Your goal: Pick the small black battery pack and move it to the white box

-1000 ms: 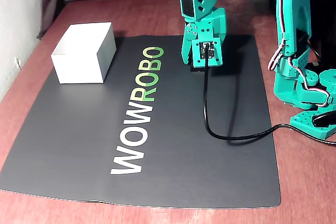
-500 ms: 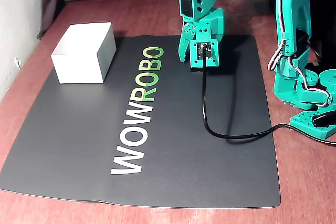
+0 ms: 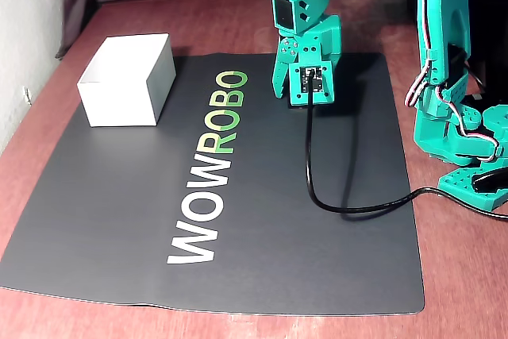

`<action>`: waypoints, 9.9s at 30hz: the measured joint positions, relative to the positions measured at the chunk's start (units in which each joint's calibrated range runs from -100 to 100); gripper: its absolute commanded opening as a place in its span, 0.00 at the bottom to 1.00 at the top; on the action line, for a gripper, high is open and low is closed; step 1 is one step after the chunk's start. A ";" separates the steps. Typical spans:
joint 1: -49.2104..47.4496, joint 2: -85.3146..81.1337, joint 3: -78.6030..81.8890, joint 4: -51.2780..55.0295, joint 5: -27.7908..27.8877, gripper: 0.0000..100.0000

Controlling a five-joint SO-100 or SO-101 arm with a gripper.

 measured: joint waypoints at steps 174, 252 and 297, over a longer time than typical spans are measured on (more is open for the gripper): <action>-29.05 21.53 -49.82 -40.65 -1.26 0.06; -27.56 28.22 -51.36 -30.70 21.54 0.06; -26.08 21.36 -52.55 -9.07 -2.47 0.18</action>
